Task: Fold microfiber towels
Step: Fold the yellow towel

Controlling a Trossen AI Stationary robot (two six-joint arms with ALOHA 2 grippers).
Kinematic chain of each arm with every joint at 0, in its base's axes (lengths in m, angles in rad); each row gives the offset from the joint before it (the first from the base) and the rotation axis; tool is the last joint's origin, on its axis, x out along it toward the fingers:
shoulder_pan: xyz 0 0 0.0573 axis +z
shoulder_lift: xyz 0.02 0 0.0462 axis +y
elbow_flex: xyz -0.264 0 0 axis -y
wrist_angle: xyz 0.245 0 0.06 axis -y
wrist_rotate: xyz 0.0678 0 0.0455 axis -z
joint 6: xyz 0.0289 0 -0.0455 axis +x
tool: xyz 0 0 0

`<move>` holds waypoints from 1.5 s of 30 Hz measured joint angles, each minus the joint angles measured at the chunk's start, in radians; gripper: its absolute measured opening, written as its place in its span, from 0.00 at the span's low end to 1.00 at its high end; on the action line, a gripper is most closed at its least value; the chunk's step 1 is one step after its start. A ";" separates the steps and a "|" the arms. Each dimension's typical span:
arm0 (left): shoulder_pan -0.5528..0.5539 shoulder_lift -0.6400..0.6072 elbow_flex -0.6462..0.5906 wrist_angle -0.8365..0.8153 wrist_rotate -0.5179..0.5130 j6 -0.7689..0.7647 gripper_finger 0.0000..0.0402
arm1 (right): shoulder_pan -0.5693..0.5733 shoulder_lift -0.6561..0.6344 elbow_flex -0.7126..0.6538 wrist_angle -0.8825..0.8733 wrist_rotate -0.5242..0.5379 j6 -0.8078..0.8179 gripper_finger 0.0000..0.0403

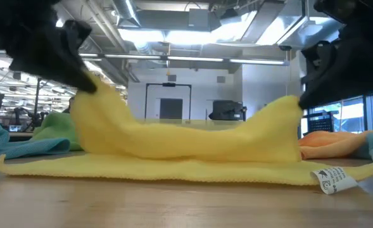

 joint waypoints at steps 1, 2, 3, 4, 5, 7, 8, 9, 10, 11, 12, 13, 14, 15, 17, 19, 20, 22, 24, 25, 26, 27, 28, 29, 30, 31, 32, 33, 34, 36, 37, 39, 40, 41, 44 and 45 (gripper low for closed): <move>0.000 0.012 0.000 0.007 0.006 -0.009 0.00 | 0.000 0.002 0.000 0.000 -0.030 -0.013 0.00; 0.000 0.021 0.000 0.013 0.013 -0.015 0.00 | 0.000 0.004 0.000 0.000 -0.057 -0.029 0.00; 0.000 0.028 0.000 0.014 0.024 -0.018 0.00 | 0.000 0.007 0.000 0.001 -0.084 -0.050 0.00; 0.000 0.034 0.000 0.024 0.033 -0.020 0.00 | 0.000 0.011 0.000 0.001 -0.108 -0.059 0.00; 0.000 0.039 0.000 0.034 0.045 -0.021 0.00 | 0.000 0.014 0.000 0.001 -0.134 -0.071 0.00; 0.000 0.039 0.000 0.041 0.059 -0.022 0.00 | 0.000 0.022 0.000 0.007 -0.175 -0.079 0.00; 0.000 0.039 0.000 0.049 0.069 -0.022 0.00 | 0.000 0.027 0.000 0.014 -0.195 -0.079 0.00; 0.000 0.039 0.000 0.053 0.075 -0.022 0.00 | 0.000 0.032 0.000 0.016 -0.215 -0.080 0.00; -0.001 0.038 0.000 0.054 0.076 -0.022 0.00 | 0.000 0.037 0.000 0.018 -0.234 -0.080 0.00; -0.005 0.038 0.000 0.055 0.076 -0.022 0.00 | 0.000 0.043 0.000 0.025 -0.255 -0.082 0.00; -0.006 0.038 0.000 0.057 0.077 -0.022 0.00 | 0.000 0.048 0.000 0.031 -0.274 -0.083 0.00; -0.007 0.038 0.000 0.057 0.086 -0.022 0.00 | -0.001 0.052 0.000 0.033 -0.289 -0.084 0.00; -0.007 0.038 0.000 0.057 0.099 -0.023 0.00 | -0.002 0.057 0.000 0.038 -0.303 -0.084 0.00; -0.007 0.038 0.000 0.058 0.115 -0.029 0.00 | -0.004 0.061 0.000 0.042 -0.316 -0.084 0.01; -0.007 0.038 0.000 0.058 0.137 -0.042 0.00 | -0.007 0.066 0.000 0.047 -0.324 -0.085 0.02; -0.007 0.038 0.000 0.058 0.158 -0.050 0.00 | -0.009 0.068 0.000 0.052 -0.325 -0.085 0.03; -0.007 0.038 0.000 0.058 0.165 -0.055 0.00 | -0.011 0.068 0.000 0.052 -0.325 -0.085 0.03; -0.007 0.038 0.000 0.057 0.172 -0.076 0.00 | -0.014 0.068 0.000 0.056 -0.325 -0.086 0.05; -0.006 0.038 0.000 0.057 0.173 -0.092 0.00 | -0.015 0.068 0.000 0.062 -0.325 -0.090 0.07; -0.006 0.038 0.000 0.057 0.173 -0.094 0.00 | -0.015 0.068 0.000 0.064 -0.324 -0.100 0.08; -0.006 0.038 0.000 0.057 0.175 -0.094 0.00 | -0.015 0.068 0.000 0.067 -0.324 -0.104 0.09; -0.006 0.038 0.000 0.057 0.178 -0.094 0.01 | -0.015 0.068 0.000 0.069 -0.324 -0.104 0.11; -0.006 0.038 0.000 0.057 0.179 -0.094 0.01 | -0.015 0.068 0.000 0.071 -0.324 -0.103 0.14; -0.006 0.038 0.000 0.056 0.180 -0.094 0.03 | -0.015 0.068 0.000 0.072 -0.322 -0.100 0.16; -0.006 0.037 0.000 0.054 0.180 -0.094 0.04 | -0.015 0.068 0.000 0.072 -0.317 -0.088 0.19; -0.006 0.037 0.000 0.053 0.180 -0.099 0.06 | -0.016 0.068 0.000 0.071 -0.311 -0.077 0.22; -0.006 0.037 0.000 0.053 0.180 -0.102 0.08 | -0.018 0.068 0.000 0.070 -0.308 -0.075 0.25; -0.006 0.037 0.000 0.053 0.181 -0.111 0.10 | -0.019 0.068 0.000 0.069 -0.308 -0.074 0.27; -0.006 0.037 0.000 0.053 0.184 -0.121 0.13 | -0.019 0.068 0.000 0.068 -0.308 -0.076 0.30; -0.006 0.037 0.000 0.054 0.212 -0.131 0.16 | -0.020 0.068 0.000 0.070 -0.323 -0.083 0.33; -0.006 0.037 0.000 0.056 0.233 -0.139 0.18 | -0.020 0.068 0.000 0.072 -0.337 -0.086 0.34; -0.006 0.037 0.000 0.058 0.285 -0.154 0.21 | -0.020 0.068 0.000 0.078 -0.375 -0.095 0.35; -0.006 0.037 0.000 0.058 0.312 -0.160 0.21 | -0.020 0.068 0.000 0.081 -0.400 -0.097 0.35; -0.006 0.037 0.000 0.058 0.333 -0.170 0.22 | -0.020 0.068 0.000 0.083 -0.425 -0.097 0.34; -0.006 0.037 0.000 0.058 0.399 -0.179 0.22 | -0.020 0.068 0.000 0.083 -0.472 -0.084 0.31; -0.006 0.037 0.000 0.060 0.420 -0.179 0.22 | -0.020 0.068 0.000 0.083 -0.480 -0.080 0.30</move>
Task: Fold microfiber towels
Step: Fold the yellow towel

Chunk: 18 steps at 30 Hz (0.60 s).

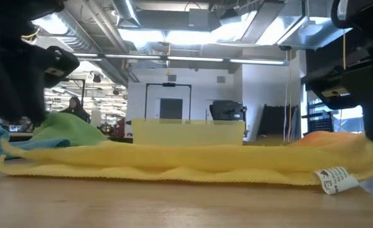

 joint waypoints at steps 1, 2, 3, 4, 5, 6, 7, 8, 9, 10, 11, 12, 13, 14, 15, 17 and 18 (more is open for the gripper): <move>0.000 0.000 0.000 0.002 0.015 0.001 0.22 | 0.000 0.000 0.000 0.000 -0.001 0.002 0.29; 0.000 0.000 0.000 0.004 0.018 0.004 0.22 | 0.000 0.000 0.000 0.000 -0.001 0.002 0.28; 0.000 0.000 0.000 0.004 0.013 0.005 0.22 | 0.000 0.000 0.000 0.000 -0.001 0.002 0.27; 0.001 0.000 0.000 0.004 -0.004 0.005 0.22 | 0.000 0.000 0.000 -0.001 -0.001 0.002 0.26; 0.003 0.000 0.000 0.004 -0.026 0.007 0.22 | 0.000 0.000 0.000 0.000 -0.001 0.001 0.25; 0.006 0.000 0.000 0.004 -0.049 0.007 0.22 | -0.001 0.000 0.000 -0.001 0.000 -0.002 0.25; 0.009 0.000 0.000 0.004 -0.069 0.008 0.22 | -0.004 0.000 0.000 -0.003 0.003 -0.005 0.24; 0.013 0.000 0.000 0.004 -0.089 0.008 0.22 | -0.008 0.000 0.000 -0.008 0.008 -0.011 0.24; 0.017 0.000 0.000 0.004 -0.108 0.010 0.22 | -0.014 0.000 0.000 -0.017 0.023 -0.020 0.24; 0.021 0.000 0.000 0.004 -0.126 0.019 0.22 | -0.019 0.000 0.000 -0.027 0.052 -0.020 0.25; 0.026 0.000 0.000 0.004 -0.141 0.033 0.22 | -0.026 -0.001 0.000 -0.037 0.088 -0.013 0.25; 0.031 0.000 0.000 0.005 -0.155 0.045 0.22 | -0.034 -0.005 0.000 -0.051 0.124 0.000 0.25; 0.036 0.000 0.000 0.007 -0.168 0.058 0.22 | -0.044 -0.010 0.000 -0.062 0.149 0.003 0.25; 0.044 0.000 0.000 0.010 -0.183 0.067 0.22 | -0.055 -0.016 0.000 -0.069 0.166 0.004 0.25; 0.052 0.000 0.000 0.015 -0.196 0.079 0.22 | -0.067 -0.025 0.000 -0.075 0.176 0.003 0.25; 0.073 0.000 0.000 0.038 -0.205 0.109 0.22 | -0.095 -0.039 0.000 -0.077 0.186 0.001 0.25; 0.084 0.000 0.000 0.048 -0.206 0.119 0.22 | -0.109 -0.044 0.000 -0.079 0.186 -0.006 0.25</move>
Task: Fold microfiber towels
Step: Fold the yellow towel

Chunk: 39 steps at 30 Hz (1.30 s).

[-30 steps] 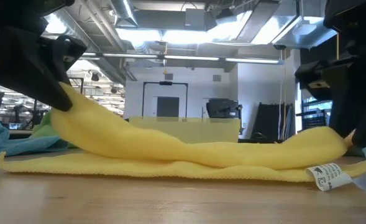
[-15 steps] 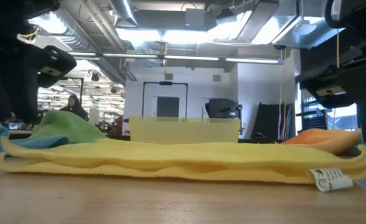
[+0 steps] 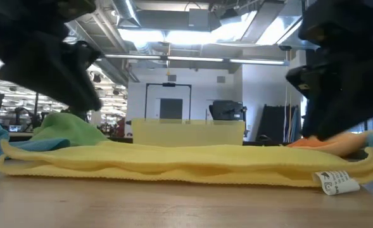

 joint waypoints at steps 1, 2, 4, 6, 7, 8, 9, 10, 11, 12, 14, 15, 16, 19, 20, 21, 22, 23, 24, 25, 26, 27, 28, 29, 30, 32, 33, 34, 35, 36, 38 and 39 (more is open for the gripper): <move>0.013 0.000 0.000 0.009 0.004 0.016 0.21 | -0.016 -0.003 0.000 0.000 -0.002 -0.013 0.25; 0.026 0.000 0.000 0.019 0.015 0.028 0.21 | -0.032 -0.004 0.000 0.000 -0.002 -0.021 0.25; 0.049 0.000 0.000 0.038 0.029 0.049 0.19 | -0.065 -0.005 0.000 -0.003 -0.002 -0.041 0.25; 0.072 0.000 0.000 0.059 0.046 0.069 0.18 | -0.101 -0.005 0.000 -0.015 -0.014 -0.046 0.25; 0.081 0.000 0.000 0.066 0.055 0.071 0.17 | -0.116 -0.005 0.000 -0.026 -0.020 -0.049 0.25; 0.090 0.000 0.000 0.068 0.065 0.072 0.16 | -0.131 -0.005 0.000 -0.036 -0.020 -0.049 0.25; 0.099 0.000 0.000 0.068 0.076 0.072 0.15 | -0.143 -0.005 0.000 -0.046 -0.020 -0.049 0.25; 0.106 0.000 0.000 0.068 0.085 0.071 0.14 | -0.157 -0.005 0.000 -0.052 -0.020 -0.049 0.25; 0.112 0.000 -0.004 0.072 0.095 0.066 0.13 | -0.169 -0.005 0.000 -0.055 -0.020 -0.049 0.25; 0.119 -0.001 -0.011 0.073 0.103 0.056 0.12 | -0.179 -0.005 0.000 -0.057 -0.020 -0.049 0.25; 0.131 -0.001 -0.033 0.070 0.122 0.024 0.09 | -0.198 -0.005 -0.005 -0.055 -0.024 -0.050 0.25; 0.137 -0.001 -0.048 0.069 0.131 0.004 0.08 | -0.207 -0.006 -0.013 -0.055 -0.030 -0.051 0.25; 0.142 -0.001 -0.064 0.071 0.139 -0.018 0.07 | -0.216 -0.006 -0.023 -0.057 -0.038 -0.050 0.25; 0.148 -0.001 -0.110 0.071 0.148 -0.089 0.04 | -0.239 -0.006 -0.071 -0.053 -0.071 -0.031 0.23; 0.148 -0.001 -0.123 0.074 0.148 -0.111 0.03 | -0.245 -0.006 -0.086 -0.049 -0.071 -0.014 0.22; 0.147 -0.001 -0.136 0.080 0.149 -0.128 0.02 | -0.252 -0.008 -0.100 -0.038 -0.071 0.004 0.21; 0.147 -0.001 -0.149 0.087 0.150 -0.141 0.01 | -0.259 -0.010 -0.116 -0.023 -0.071 0.018 0.19; 0.146 -0.001 -0.159 0.094 0.150 -0.145 0.01 | -0.266 -0.011 -0.129 -0.011 -0.069 0.033 0.18; 0.146 -0.001 -0.166 0.100 0.150 -0.148 0.00 | -0.272 -0.011 -0.142 0.005 -0.063 0.042 0.17; 0.147 -0.001 -0.171 0.108 0.150 -0.153 0.00 | -0.276 -0.011 -0.153 0.022 -0.056 0.052 0.16; 0.148 -0.001 -0.172 0.111 0.149 -0.158 0.01 | -0.280 -0.011 -0.164 0.041 -0.055 0.054 0.15; 0.151 -0.001 -0.173 0.111 0.149 -0.161 0.01 | -0.281 -0.011 -0.171 0.062 -0.054 0.053 0.14; 0.154 -0.001 -0.173 0.113 0.148 -0.161 0.01 | -0.282 -0.010 -0.175 0.081 -0.053 0.047 0.13; 0.156 -0.001 -0.174 0.120 0.147 -0.161 0.02 | -0.282 -0.010 -0.176 0.094 -0.053 0.036 0.12; 0.160 -0.001 -0.174 0.130 0.146 -0.156 0.02 | -0.282 -0.009 -0.176 0.100 -0.053 0.028 0.12; 0.166 -0.001 -0.174 0.146 0.146 -0.136 0.02 | -0.284 -0.007 -0.167 0.110 -0.050 0.008 0.11; 0.171 -0.001 -0.174 0.154 0.144 -0.125 0.02 | -0.284 -0.006 -0.163 0.109 -0.047 0.003 0.11; 0.176 -0.001 -0.174 0.161 0.140 -0.114 0.02 | -0.286 -0.006 -0.158 0.107 -0.037 -0.004 0.11; 0.182 -0.001 -0.174 0.166 0.137 -0.111 0.02 | -0.289 -0.004 -0.154 0.104 -0.025 -0.015 0.11; 0.189 -0.001 -0.173 0.167 0.131 -0.102 0.02 | -0.295 -0.004 -0.151 0.102 -0.008 -0.018 0.11; 0.200 -0.001 -0.174 0.173 0.114 -0.086 0.02 | -0.309 -0.002 -0.143 0.083 0.059 -0.013 0.11; 0.206 -0.001 -0.173 0.173 0.103 -0.084 0.02 | -0.314 -0.002 -0.136 0.064 0.101 0.005 0.11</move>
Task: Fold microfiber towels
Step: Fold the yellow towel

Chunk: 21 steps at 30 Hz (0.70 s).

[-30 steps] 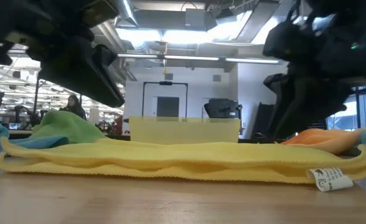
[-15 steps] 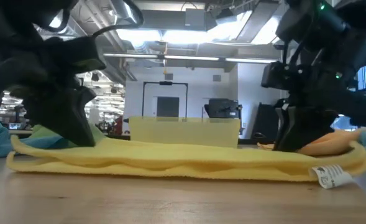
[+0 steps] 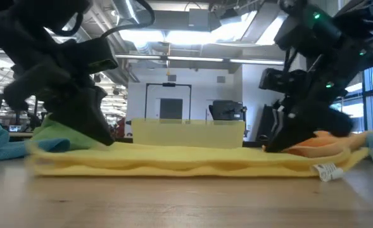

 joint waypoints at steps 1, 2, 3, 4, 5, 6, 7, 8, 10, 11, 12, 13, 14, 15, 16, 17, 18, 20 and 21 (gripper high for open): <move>0.007 0.000 0.000 0.000 -0.012 0.000 0.02 | -0.004 0.000 0.011 -0.027 0.035 0.014 0.11; 0.014 0.000 0.000 0.000 -0.022 0.000 0.02 | -0.006 0.000 0.024 -0.060 0.057 0.027 0.11; 0.020 0.000 0.000 0.000 -0.029 0.000 0.02 | -0.007 0.000 0.035 -0.090 0.063 0.030 0.11; 0.027 0.000 0.000 0.000 -0.033 0.000 0.02 | -0.007 0.000 0.047 -0.114 0.064 0.030 0.11; 0.032 0.000 0.000 0.000 -0.038 0.002 0.02 | -0.004 0.000 0.061 -0.130 0.064 0.029 0.11; 0.038 0.000 0.000 0.000 -0.039 0.010 0.02 | 0.004 0.000 0.075 -0.136 0.064 0.029 0.11; 0.043 0.000 0.000 0.000 -0.040 0.021 0.02 | 0.012 0.000 0.088 -0.135 0.064 0.029 0.11; 0.048 0.000 0.000 0.000 -0.040 0.026 0.02 | 0.023 0.000 0.099 -0.134 0.061 0.028 0.11; 0.060 0.000 0.000 0.000 -0.043 0.027 0.02 | 0.045 0.000 0.122 -0.135 0.055 0.022 0.11; 0.066 0.000 0.000 0.000 -0.045 0.027 0.02 | 0.056 0.000 0.133 -0.134 0.052 0.013 0.11; 0.071 0.000 0.000 0.000 -0.046 0.027 0.02 | 0.068 0.000 0.144 -0.132 0.049 0.004 0.11; 0.075 0.000 0.000 0.000 -0.046 0.027 0.02 | 0.079 -0.002 0.152 -0.131 0.047 0.002 0.11; 0.081 0.000 0.000 0.000 -0.046 0.028 0.02 | 0.090 -0.002 0.159 -0.131 0.046 0.002 0.11; 0.085 0.000 0.000 0.000 -0.046 0.030 0.02 | 0.100 -0.002 0.164 -0.130 0.040 0.004 0.11; 0.090 0.000 0.000 0.000 -0.046 0.038 0.02 | 0.108 -0.002 0.165 -0.125 0.016 0.004 0.11; 0.096 0.000 0.000 0.000 -0.046 0.050 0.02 | 0.114 -0.002 0.165 -0.118 -0.020 0.003 0.11; 0.101 0.000 0.000 0.000 -0.046 0.061 0.02 | 0.119 -0.002 0.165 -0.109 -0.069 0.003 0.11; 0.113 0.000 0.000 -0.001 -0.046 0.079 0.02 | 0.127 -0.002 0.161 -0.088 -0.166 0.009 0.11; 0.120 0.000 0.000 -0.003 -0.046 0.080 0.02 | 0.133 -0.002 0.157 -0.082 -0.207 0.020 0.11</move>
